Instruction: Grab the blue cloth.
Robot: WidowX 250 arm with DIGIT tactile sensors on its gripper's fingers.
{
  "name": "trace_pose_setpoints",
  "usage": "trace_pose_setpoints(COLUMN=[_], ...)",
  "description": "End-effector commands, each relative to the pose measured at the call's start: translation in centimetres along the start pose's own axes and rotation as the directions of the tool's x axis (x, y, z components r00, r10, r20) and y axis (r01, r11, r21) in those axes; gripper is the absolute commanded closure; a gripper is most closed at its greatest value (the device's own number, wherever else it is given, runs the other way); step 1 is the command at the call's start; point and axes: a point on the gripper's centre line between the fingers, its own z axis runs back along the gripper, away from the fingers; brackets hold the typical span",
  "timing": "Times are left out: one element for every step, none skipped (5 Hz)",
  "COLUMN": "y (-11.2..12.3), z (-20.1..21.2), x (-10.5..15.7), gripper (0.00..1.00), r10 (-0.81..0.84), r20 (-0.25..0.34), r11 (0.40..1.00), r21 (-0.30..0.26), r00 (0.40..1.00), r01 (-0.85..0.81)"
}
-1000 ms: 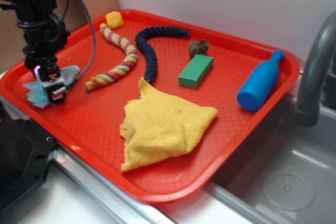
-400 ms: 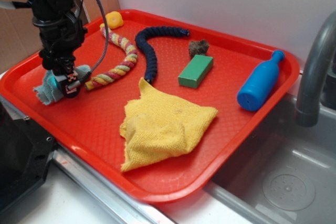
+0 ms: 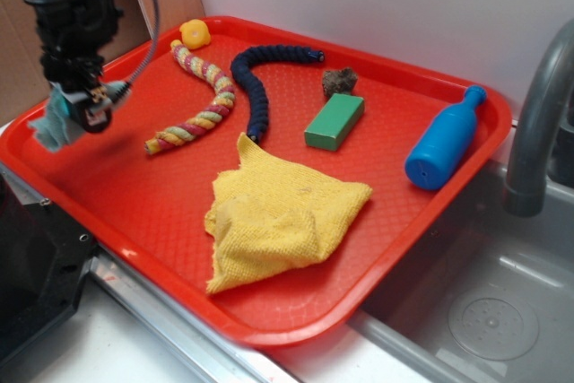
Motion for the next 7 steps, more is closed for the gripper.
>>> trace_pose_setpoints(y=[0.5,-2.8,-5.0,-5.4,-5.5,-6.0,-6.4], z=[10.3,14.5,15.4,15.6,15.7,16.6,16.2], x=[-1.9,0.2,1.9,2.6,2.9,3.2,3.3], gripper=[1.0,1.0,1.0,1.0,1.0,1.0,1.0], r10=[0.246,0.158,0.111,0.109,0.111,0.118,0.107], r20=[0.117,0.146,0.138,0.129,0.128,0.162,0.152], r11=[0.969,0.987,0.994,0.994,0.994,0.992,0.993], r21=[0.004,-0.016,0.007,0.006,-0.011,-0.071,-0.07], r00=[0.962,0.977,0.984,0.986,0.986,0.98,0.983], r01=[-0.248,-0.157,-0.113,-0.111,-0.11,-0.107,-0.097])
